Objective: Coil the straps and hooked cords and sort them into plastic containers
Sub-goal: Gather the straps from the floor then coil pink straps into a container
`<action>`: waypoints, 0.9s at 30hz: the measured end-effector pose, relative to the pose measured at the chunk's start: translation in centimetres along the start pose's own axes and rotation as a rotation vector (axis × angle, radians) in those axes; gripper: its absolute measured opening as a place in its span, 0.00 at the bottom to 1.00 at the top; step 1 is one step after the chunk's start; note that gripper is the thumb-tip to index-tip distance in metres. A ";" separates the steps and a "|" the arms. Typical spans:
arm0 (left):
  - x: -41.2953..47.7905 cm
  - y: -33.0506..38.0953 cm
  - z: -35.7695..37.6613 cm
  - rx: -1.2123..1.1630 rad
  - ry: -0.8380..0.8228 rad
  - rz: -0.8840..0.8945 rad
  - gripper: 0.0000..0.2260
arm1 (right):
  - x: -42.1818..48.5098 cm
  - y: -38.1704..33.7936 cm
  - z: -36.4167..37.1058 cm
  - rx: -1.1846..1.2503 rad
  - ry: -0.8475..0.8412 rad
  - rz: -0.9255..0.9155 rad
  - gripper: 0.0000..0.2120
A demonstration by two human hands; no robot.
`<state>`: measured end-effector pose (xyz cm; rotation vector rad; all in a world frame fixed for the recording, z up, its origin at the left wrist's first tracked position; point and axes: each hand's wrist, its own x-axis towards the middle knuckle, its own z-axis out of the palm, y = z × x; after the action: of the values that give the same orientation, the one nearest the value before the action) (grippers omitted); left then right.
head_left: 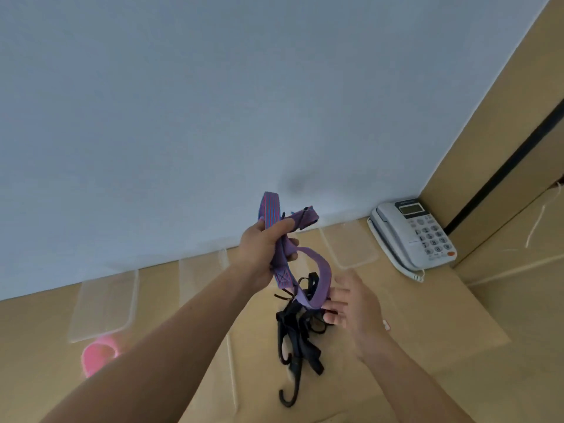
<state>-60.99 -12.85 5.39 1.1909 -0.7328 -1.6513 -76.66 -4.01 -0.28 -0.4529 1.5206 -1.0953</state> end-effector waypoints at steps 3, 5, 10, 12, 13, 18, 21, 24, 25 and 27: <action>-0.8 -1.9 4.0 -0.044 -0.028 0.042 0.02 | 0.1 -1.4 -2.6 0.183 -0.165 0.192 0.26; -1.4 -4.1 6.7 -0.045 -0.086 0.049 0.02 | 0.8 -2.5 -4.6 0.190 -0.201 0.259 0.29; -2.9 -9.6 11.3 0.338 -0.213 0.060 0.04 | 2.7 -4.1 -10.4 0.235 -0.326 0.156 0.28; -3.5 -12.1 12.1 0.546 -0.191 0.031 0.04 | 3.6 -3.8 -12.2 0.177 -0.283 0.063 0.27; -3.7 -13.3 12.5 0.611 -0.165 0.019 0.06 | 4.0 -3.5 -12.9 0.159 -0.248 0.012 0.26; -4.4 -17.3 14.3 0.652 -0.173 -0.047 0.12 | 5.9 -1.3 -14.6 -0.264 -0.108 -0.177 0.28; -3.8 -18.4 15.3 0.654 -0.184 -0.075 0.13 | 7.6 -1.1 -15.3 -0.540 -0.049 -0.276 0.25; -2.9 -19.1 15.7 0.651 -0.212 -0.071 0.05 | 9.2 -1.2 -15.5 -0.691 0.008 -0.317 0.22; -2.7 -19.2 15.7 0.727 -0.219 -0.055 0.04 | 9.8 -1.0 -15.5 -0.723 0.025 -0.324 0.20; -2.4 -19.8 15.2 1.072 -0.202 -0.001 0.12 | 10.8 -0.6 -15.5 -0.767 0.054 -0.300 0.18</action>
<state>-81.77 -3.93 -5.41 1.7199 -1.8762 -1.3713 -94.01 -6.79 -7.15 -1.2128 1.9398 -0.7052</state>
